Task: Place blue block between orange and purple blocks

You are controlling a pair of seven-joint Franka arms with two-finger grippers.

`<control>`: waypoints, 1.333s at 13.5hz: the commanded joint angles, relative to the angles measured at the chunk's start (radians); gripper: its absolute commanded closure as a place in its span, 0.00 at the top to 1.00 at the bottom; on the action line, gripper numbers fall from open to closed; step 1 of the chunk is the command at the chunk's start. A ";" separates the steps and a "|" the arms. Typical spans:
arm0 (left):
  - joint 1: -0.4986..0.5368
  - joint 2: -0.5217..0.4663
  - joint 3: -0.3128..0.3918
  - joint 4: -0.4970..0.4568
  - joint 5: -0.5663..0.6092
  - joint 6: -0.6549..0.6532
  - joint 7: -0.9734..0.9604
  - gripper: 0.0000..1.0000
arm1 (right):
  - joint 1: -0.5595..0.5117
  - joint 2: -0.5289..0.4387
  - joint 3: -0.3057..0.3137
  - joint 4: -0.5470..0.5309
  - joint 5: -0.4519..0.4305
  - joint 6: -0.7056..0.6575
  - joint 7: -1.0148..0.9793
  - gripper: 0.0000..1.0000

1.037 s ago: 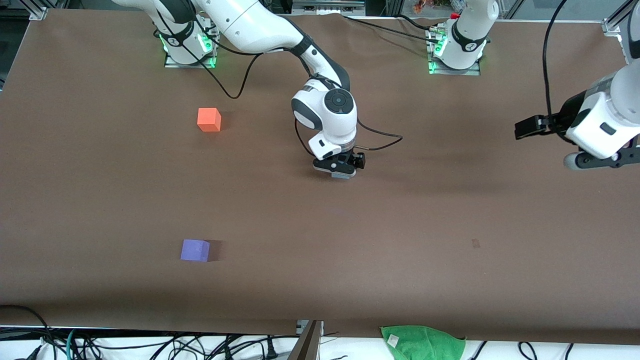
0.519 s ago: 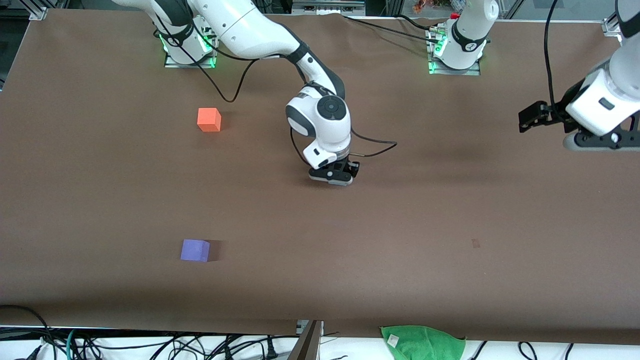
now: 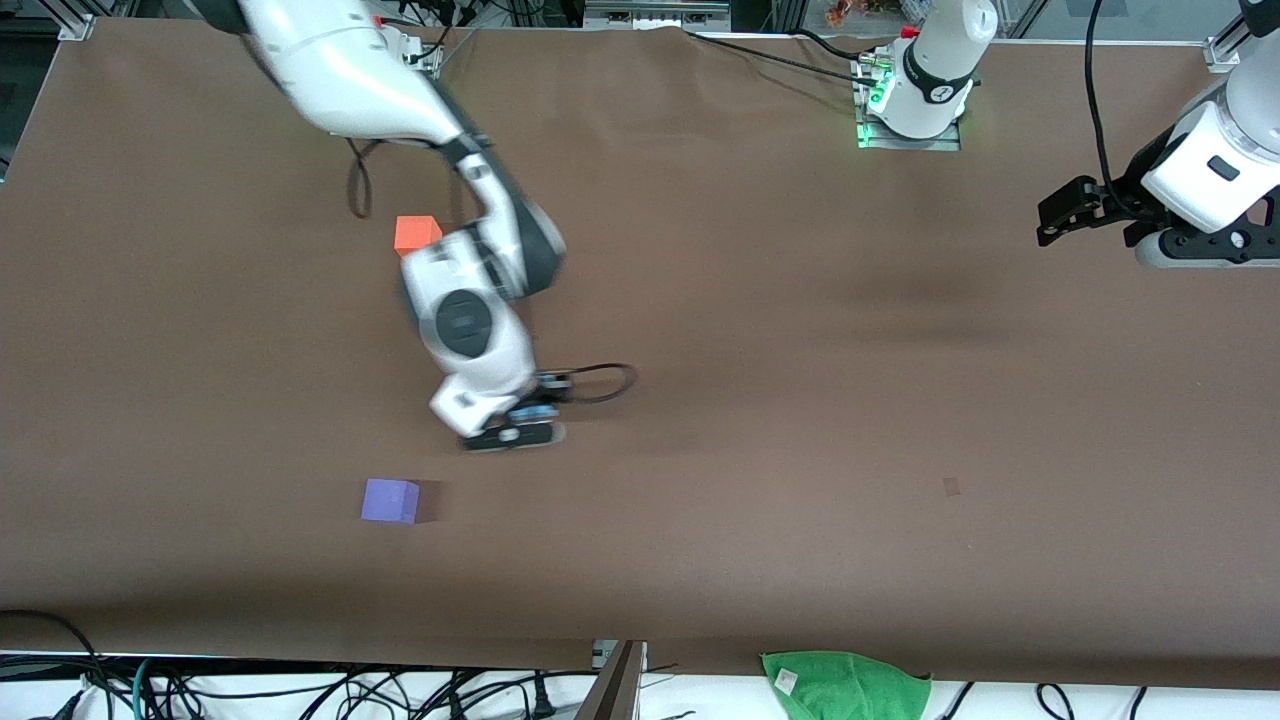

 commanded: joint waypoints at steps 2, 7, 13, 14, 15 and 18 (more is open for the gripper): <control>-0.017 0.011 0.013 -0.002 -0.026 0.020 0.017 1.00 | -0.141 -0.265 0.007 -0.494 0.017 0.188 -0.118 0.21; -0.023 0.024 0.011 -0.002 -0.020 0.054 0.017 1.00 | -0.149 -0.252 -0.017 -0.661 0.028 0.423 -0.100 0.22; -0.023 0.028 0.011 -0.002 -0.015 0.066 0.017 1.00 | -0.155 -0.276 -0.016 -0.657 0.040 0.454 -0.037 1.00; -0.023 0.028 0.010 -0.002 -0.015 0.064 0.017 1.00 | -0.153 -0.314 -0.014 -0.643 0.039 0.404 -0.002 1.00; -0.023 0.028 0.011 -0.002 -0.015 0.064 0.017 1.00 | -0.152 -0.357 -0.010 -0.622 0.039 0.335 0.021 1.00; -0.024 0.028 0.010 -0.002 -0.015 0.064 0.017 1.00 | -0.150 -0.500 -0.010 -0.511 0.039 0.060 0.025 1.00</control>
